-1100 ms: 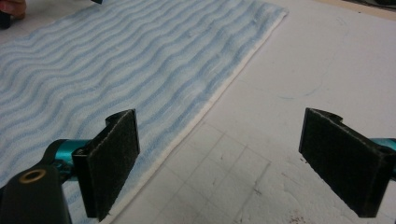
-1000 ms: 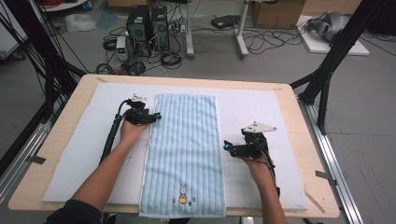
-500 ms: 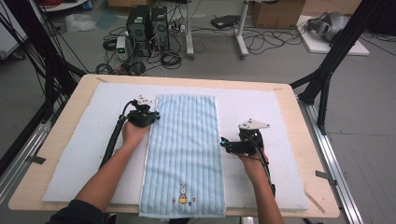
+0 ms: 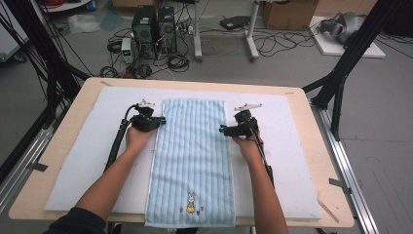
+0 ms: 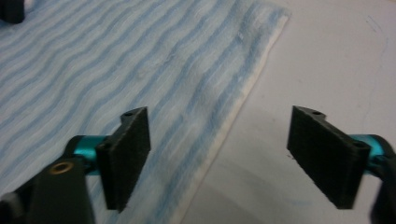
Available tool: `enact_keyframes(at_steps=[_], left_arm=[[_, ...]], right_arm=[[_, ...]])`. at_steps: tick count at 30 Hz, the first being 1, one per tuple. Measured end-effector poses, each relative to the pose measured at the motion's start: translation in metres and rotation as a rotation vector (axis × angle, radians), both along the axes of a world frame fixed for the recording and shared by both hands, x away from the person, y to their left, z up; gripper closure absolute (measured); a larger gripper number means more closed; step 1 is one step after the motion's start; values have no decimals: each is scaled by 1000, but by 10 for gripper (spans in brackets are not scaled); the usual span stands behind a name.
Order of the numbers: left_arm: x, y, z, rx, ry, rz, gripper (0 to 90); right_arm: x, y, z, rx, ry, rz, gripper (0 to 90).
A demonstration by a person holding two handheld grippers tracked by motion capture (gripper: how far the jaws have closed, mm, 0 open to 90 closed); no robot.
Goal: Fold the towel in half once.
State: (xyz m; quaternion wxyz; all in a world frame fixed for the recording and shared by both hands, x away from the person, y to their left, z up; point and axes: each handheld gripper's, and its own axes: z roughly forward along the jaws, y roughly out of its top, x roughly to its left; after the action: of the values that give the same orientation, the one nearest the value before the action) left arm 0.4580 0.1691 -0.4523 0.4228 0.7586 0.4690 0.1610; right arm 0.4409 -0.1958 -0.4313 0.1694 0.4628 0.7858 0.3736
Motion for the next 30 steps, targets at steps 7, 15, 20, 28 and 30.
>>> enact_keyframes(at_steps=[7, 15, 20, 28, 30], left_arm=[[1, 2, 0, -25, 14, 1, 870], [2, 3, -1, -40, 25, 11, 871], [7, 11, 0, -128, 42, 74, 882], [11, 9, 18, -170, 8, 46, 883], [10, 12, 19, -167, 19, 34, 883]], right_arm=[[24, 15, -11, -3, 47, 5, 429], [28, 25, -12, -34, 23, 24, 846], [30, 26, -9, -64, -20, -6, 857], [30, 14, -3, 11, -43, -21, 856], [28, 11, 1, 41, -52, -17, 855]])
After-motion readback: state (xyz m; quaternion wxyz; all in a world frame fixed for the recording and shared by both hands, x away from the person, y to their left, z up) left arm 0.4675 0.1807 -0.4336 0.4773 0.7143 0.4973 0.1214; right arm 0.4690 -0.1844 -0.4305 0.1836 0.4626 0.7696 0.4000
